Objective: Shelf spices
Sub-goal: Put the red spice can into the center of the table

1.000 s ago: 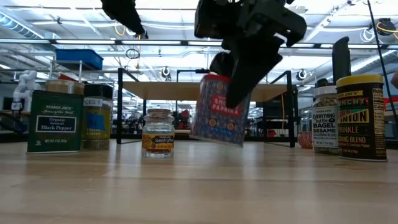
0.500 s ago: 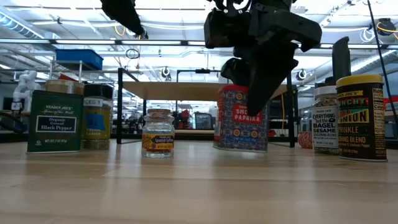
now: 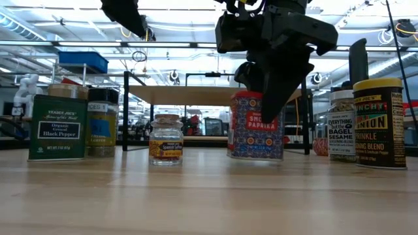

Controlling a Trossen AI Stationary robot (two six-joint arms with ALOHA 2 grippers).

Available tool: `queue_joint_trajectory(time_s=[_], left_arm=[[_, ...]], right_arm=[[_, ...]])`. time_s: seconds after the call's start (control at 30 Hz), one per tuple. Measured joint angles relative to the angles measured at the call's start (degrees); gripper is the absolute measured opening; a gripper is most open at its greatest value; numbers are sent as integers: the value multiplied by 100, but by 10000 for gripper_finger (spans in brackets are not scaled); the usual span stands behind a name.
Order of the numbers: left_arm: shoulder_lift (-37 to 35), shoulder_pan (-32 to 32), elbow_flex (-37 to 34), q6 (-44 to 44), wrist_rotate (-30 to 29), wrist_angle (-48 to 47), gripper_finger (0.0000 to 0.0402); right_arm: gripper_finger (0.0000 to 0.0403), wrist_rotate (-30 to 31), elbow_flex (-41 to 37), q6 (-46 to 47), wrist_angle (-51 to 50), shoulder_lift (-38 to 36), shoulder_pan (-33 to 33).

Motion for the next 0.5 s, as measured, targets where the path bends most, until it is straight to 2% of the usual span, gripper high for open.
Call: queue_joint_trajectory(time_s=[0.17, 0.5], left_arm=[[0, -130, 0, -151, 0, -77, 179], [0, -353, 0, -394, -8, -99, 179]], right_arm=[[222, -25, -2, 79, -230, 0, 0], [280, 2, -2, 89, 3, 0, -4]])
